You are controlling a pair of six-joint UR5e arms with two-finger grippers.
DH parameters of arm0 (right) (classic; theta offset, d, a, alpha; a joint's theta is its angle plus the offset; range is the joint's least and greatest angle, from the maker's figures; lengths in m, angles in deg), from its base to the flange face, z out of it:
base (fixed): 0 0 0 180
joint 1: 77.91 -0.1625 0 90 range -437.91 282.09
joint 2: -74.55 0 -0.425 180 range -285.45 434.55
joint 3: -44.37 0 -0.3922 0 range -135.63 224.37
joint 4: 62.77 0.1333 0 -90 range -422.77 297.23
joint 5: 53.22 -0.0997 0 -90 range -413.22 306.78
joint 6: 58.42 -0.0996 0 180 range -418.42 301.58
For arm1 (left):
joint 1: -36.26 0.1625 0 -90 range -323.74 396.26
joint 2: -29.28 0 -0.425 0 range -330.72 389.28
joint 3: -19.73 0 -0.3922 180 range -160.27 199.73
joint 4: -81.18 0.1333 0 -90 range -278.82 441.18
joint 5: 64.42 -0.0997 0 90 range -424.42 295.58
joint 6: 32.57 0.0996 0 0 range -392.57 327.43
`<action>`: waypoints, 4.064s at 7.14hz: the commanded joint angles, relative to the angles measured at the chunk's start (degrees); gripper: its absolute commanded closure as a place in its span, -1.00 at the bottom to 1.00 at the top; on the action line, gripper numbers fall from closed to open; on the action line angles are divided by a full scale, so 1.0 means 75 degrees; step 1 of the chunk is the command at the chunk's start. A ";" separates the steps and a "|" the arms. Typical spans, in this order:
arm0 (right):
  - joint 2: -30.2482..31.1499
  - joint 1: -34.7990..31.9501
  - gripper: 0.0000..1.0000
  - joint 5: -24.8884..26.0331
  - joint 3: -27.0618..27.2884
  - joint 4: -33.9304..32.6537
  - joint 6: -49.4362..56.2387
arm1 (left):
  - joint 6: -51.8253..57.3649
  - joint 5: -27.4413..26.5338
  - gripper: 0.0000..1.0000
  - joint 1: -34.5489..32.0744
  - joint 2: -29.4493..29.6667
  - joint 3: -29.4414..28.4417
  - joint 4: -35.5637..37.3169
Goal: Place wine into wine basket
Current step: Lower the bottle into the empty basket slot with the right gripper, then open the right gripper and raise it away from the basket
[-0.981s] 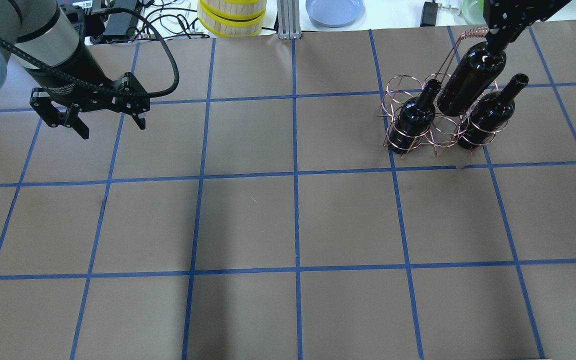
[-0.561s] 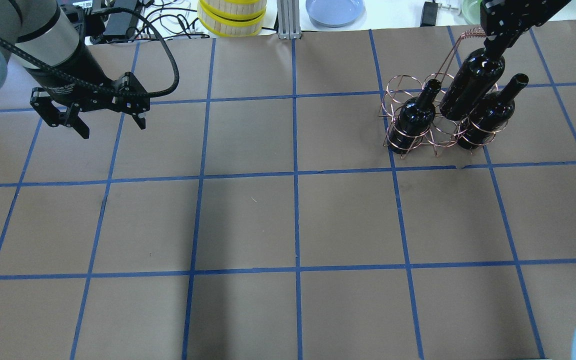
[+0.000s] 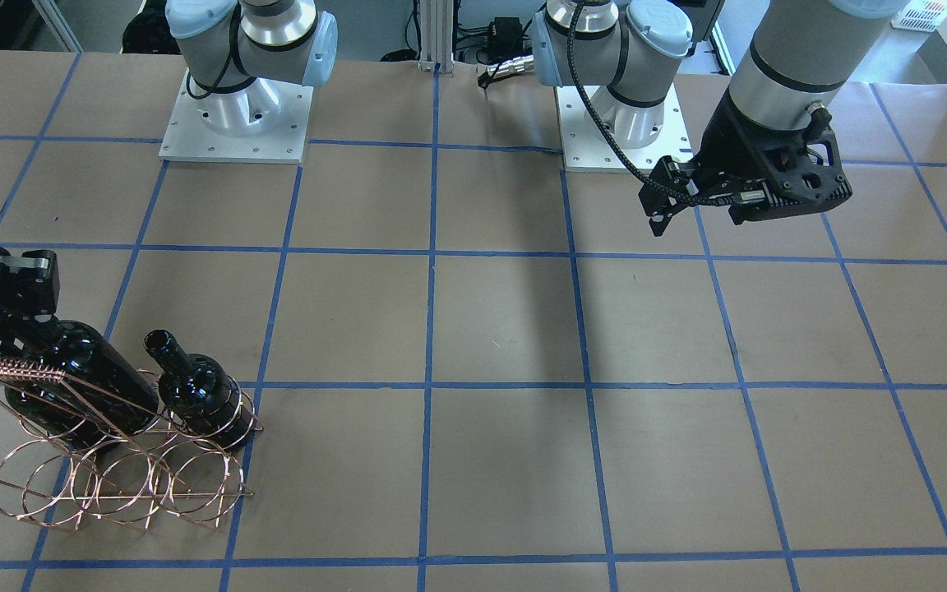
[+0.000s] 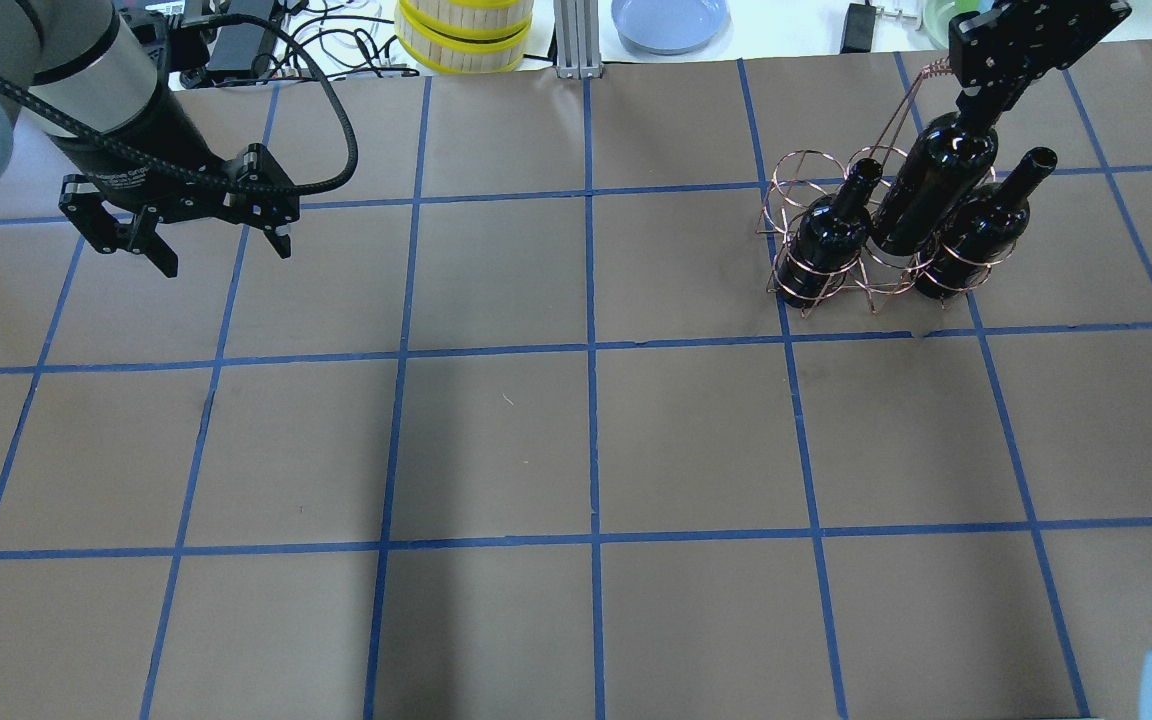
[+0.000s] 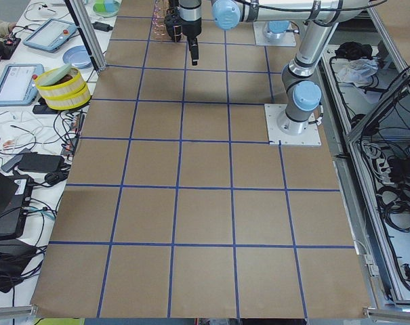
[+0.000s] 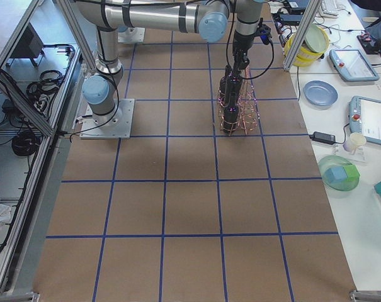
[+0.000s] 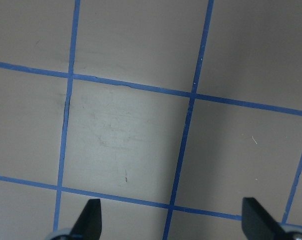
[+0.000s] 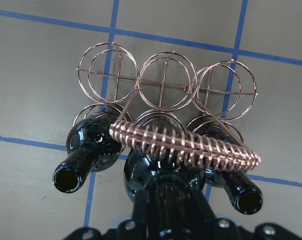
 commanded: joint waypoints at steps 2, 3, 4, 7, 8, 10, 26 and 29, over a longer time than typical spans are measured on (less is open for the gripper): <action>-0.0028 -0.0099 1.00 -0.0004 0.0208 -0.0369 0.0167 | -0.0001 0.0000 -1.00 -0.0005 0.0002 0.0000 -0.0005; -0.0052 -0.0099 1.00 0.0008 0.0278 -0.0453 0.0273 | -0.0001 0.0000 -1.00 -0.0005 -0.0010 0.0000 -0.0005; -0.0145 -0.0099 1.00 -0.0004 0.0302 -0.0570 0.0286 | -0.0001 0.0000 -1.00 -0.0005 -0.0010 0.0000 -0.0005; -0.0484 -0.0088 1.00 0.0008 0.0581 -0.1141 0.0778 | -0.0012 0.0000 -1.00 -0.0005 -0.0022 0.0000 0.0006; -0.0462 -0.0088 1.00 0.0008 0.0897 -0.1528 0.0778 | -0.0012 -0.0012 -1.00 -0.0005 -0.0033 0.0000 -0.0005; -0.0462 -0.0088 1.00 -0.0004 0.0959 -0.1590 0.0778 | -0.0024 0.0000 -1.00 -0.0005 -0.0010 0.0000 0.0006; 0.2327 -0.2150 -0.99 0.0102 0.1297 0.1127 -0.2680 | -0.0047 0.0000 -1.00 0.0007 -0.0010 -0.0012 -0.0005; 0.2327 -0.1661 -0.98 0.0044 0.1626 0.0790 -0.2210 | -0.0048 0.0000 -1.00 -0.0005 -0.0022 -0.0012 -0.0005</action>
